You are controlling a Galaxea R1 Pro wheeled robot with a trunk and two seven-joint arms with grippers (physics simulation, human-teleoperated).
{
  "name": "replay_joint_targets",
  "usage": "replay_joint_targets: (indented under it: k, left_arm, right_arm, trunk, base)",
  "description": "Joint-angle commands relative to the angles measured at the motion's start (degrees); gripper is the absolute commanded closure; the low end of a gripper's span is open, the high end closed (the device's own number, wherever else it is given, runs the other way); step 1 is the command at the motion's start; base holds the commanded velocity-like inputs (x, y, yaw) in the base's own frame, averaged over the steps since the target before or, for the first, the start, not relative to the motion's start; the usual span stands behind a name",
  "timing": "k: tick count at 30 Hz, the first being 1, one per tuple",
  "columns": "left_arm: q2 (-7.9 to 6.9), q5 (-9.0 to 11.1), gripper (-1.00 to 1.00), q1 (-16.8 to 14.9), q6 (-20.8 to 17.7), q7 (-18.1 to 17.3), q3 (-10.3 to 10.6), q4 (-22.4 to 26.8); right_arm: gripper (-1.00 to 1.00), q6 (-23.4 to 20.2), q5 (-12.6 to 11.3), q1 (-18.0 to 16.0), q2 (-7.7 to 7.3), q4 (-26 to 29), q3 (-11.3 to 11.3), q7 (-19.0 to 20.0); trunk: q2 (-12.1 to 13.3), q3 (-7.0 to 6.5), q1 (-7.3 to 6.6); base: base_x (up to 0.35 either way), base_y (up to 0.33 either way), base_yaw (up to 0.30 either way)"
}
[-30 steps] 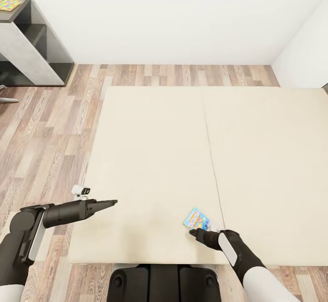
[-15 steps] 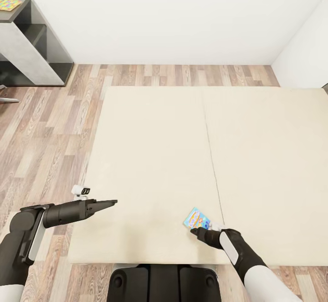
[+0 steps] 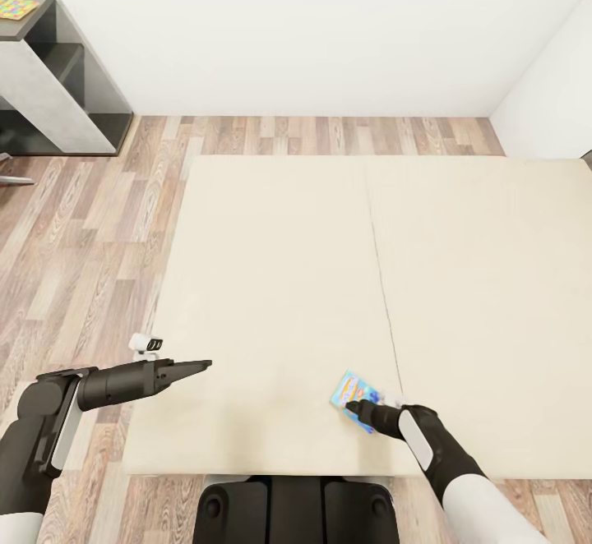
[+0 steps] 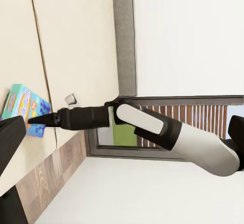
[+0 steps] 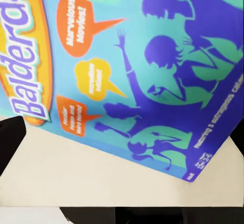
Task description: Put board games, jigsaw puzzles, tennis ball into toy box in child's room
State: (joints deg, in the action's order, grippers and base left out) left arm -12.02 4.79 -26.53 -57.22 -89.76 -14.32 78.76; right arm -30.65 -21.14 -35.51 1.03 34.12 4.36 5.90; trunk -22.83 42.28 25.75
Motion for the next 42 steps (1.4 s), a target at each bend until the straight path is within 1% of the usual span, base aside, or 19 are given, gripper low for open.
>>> replay_joint_targets:
  k: [1, 9, 13, 21, 29, 42]
  left_arm:
    - [-0.02, -0.04, -1.00, -0.02, -0.61, -0.24, 0.00, 0.00]
    - [-0.02, -0.04, -1.00, -0.02, -0.61, -0.24, 0.01, -0.01]
    - [-0.02, -0.05, -1.00, -0.02, -0.61, -0.24, 0.00, -0.01]
    - [-0.08, -0.05, -1.00, -0.02, -0.61, -0.24, -0.01, -0.01]
    - [-0.03, -0.05, -1.00, -0.02, -0.60, -0.24, -0.01, -0.01]
    - [-0.10, -0.05, -1.00, -0.02, -0.56, -0.24, -0.01, -0.26]
  right_arm:
    - [-1.00, -0.41, 0.05, -0.04, 0.05, 0.33, 0.47, 0.20]
    - [-1.00, -0.39, -0.26, -0.22, -0.21, 0.82, 0.60, 0.32]
    - [-1.00, -0.38, -0.49, -0.30, -1.07, 0.92, 0.73, 0.40]
    - [-1.00, -0.36, -0.56, -0.33, -1.43, 1.25, 0.82, 0.38]
    - [-1.00, -0.62, -0.57, -0.28, -1.17, 3.10, 0.75, 0.42]
    - [-1.00, -0.72, -0.57, -0.87, -0.37, 3.32, 0.73, 0.35]
  trunk:
    - [-0.09, 0.06, 0.03]
    - [-0.09, 0.06, 0.03]
    - [-0.09, 0.06, 0.03]
    - [-0.09, 0.06, 0.03]
    - [-0.09, 0.06, 0.03]
    - [-0.09, 0.06, 0.03]
  base:
    - [0.000, 0.000, 0.000]
    - [0.000, 0.000, 0.000]
    - [0.000, 0.000, 0.000]
    - [0.000, 0.000, 0.000]
    - [0.000, 0.000, 0.000]
    - [0.000, 0.000, 0.000]
